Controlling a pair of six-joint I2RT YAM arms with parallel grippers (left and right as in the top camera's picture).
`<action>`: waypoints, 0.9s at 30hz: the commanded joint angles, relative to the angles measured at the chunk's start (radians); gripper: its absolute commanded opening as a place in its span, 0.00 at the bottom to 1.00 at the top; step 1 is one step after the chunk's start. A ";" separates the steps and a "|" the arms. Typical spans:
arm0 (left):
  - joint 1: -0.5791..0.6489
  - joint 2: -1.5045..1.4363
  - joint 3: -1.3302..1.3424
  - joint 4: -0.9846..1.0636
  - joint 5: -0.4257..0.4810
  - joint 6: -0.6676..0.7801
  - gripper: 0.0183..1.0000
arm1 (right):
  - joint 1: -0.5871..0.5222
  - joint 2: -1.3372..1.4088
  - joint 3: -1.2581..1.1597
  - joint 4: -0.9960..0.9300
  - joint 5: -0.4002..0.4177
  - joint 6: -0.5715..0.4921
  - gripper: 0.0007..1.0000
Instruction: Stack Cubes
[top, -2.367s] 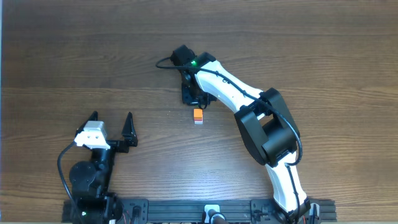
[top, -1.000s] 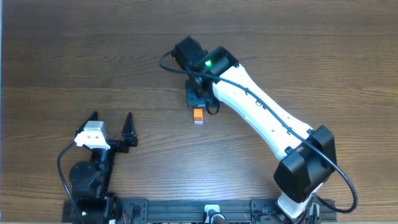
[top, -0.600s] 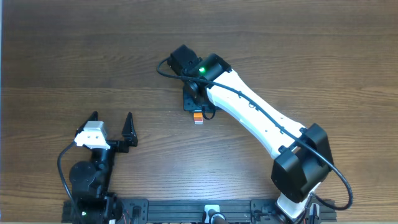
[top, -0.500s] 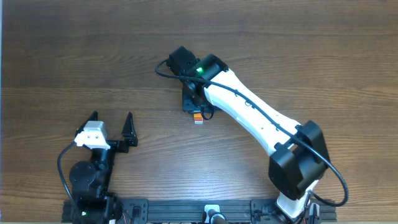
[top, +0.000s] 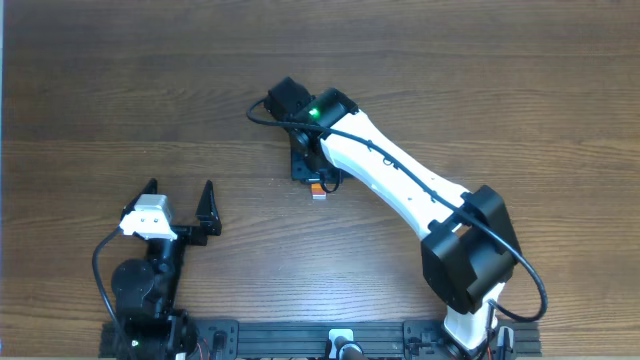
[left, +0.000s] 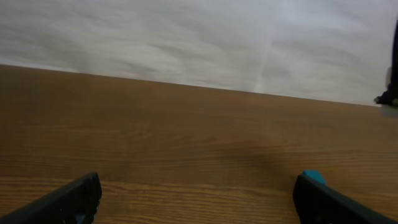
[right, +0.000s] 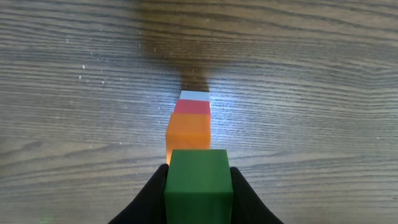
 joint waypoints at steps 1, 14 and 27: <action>-0.003 -0.008 -0.006 0.000 0.013 0.015 1.00 | 0.014 0.031 -0.002 0.012 -0.017 0.013 0.01; -0.003 -0.008 -0.006 -0.001 0.013 0.015 1.00 | 0.023 0.031 -0.002 0.019 -0.021 0.010 0.01; -0.003 -0.008 -0.006 0.000 0.013 0.015 1.00 | 0.023 0.031 -0.002 0.018 -0.016 0.009 0.01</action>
